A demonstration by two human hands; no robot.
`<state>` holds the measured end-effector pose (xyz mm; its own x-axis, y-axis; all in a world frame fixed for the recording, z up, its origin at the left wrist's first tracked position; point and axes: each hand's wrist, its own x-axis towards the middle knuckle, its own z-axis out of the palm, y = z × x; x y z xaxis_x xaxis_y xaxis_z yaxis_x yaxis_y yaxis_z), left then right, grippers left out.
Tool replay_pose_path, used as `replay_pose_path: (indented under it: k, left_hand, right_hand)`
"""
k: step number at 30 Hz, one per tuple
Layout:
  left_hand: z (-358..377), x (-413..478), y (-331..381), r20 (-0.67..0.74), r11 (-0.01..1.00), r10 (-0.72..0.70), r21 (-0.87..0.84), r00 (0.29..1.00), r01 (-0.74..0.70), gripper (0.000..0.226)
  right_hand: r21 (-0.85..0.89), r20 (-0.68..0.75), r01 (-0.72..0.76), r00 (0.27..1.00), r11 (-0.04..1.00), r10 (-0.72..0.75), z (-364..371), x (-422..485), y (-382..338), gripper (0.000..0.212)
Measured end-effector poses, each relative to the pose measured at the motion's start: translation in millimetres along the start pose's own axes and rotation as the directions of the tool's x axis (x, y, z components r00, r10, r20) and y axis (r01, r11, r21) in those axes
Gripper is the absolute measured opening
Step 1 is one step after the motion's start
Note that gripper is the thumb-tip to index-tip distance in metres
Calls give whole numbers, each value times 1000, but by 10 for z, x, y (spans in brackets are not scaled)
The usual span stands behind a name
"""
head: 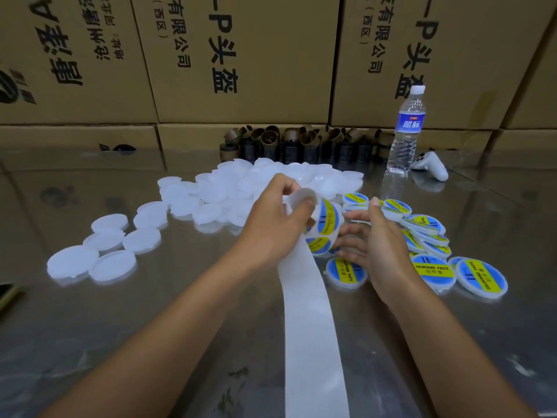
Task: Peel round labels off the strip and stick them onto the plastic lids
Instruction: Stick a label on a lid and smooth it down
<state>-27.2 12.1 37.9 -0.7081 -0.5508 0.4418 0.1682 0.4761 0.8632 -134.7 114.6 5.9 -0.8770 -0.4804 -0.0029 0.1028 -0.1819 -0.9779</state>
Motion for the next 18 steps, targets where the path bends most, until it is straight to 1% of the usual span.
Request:
replay_pose_path:
  k: [2,4,6,8,10,12,14,15,16,18]
  left_hand:
    - [-116,-96,-1,-86,1000,2,3,996,-2,22]
    - [-218,-198,-7,-161,1000,-1,-19,987,-2,26]
    - [-290,-289,-14,-234,1000,12,-22,972,-18,28]
    - [-328,-346,-8,-307,997,-3,-73,952,-20,27]
    - [-328,-368,7,-350,987,-44,-161,936,-14,25]
    - [-285,-376,44,-373,979,-59,-202,926,-19,23]
    - [-219,-413,102,-356,971,-20,-228,934,-66,25]
    - [-186,-443,125,-318,966,22,-236,948,-102,26]
    - [-155,-478,143,-254,962,77,-234,964,-139,25]
    - [-120,-542,162,-75,959,205,-185,976,-215,20]
  right_hand:
    - [-78,15,-20,1000,997,21,0,-12,-1,51]
    - [-157,65,-47,996,986,58,5,-36,10,52]
    - [-192,132,-70,987,979,97,17,-73,19,48]
    - [-209,205,-96,969,973,140,23,-104,19,41]
    - [-227,298,-154,929,962,219,21,-139,3,34]
    - [-203,406,-261,855,944,324,18,-151,-10,29]
    - [-147,515,-359,768,921,382,22,-172,-26,34]
    - [-114,550,-395,739,912,389,24,-171,-27,39]
    - [-99,568,-415,723,904,394,28,-170,-28,43]
    - [-104,565,-406,727,908,390,21,-155,-16,53]
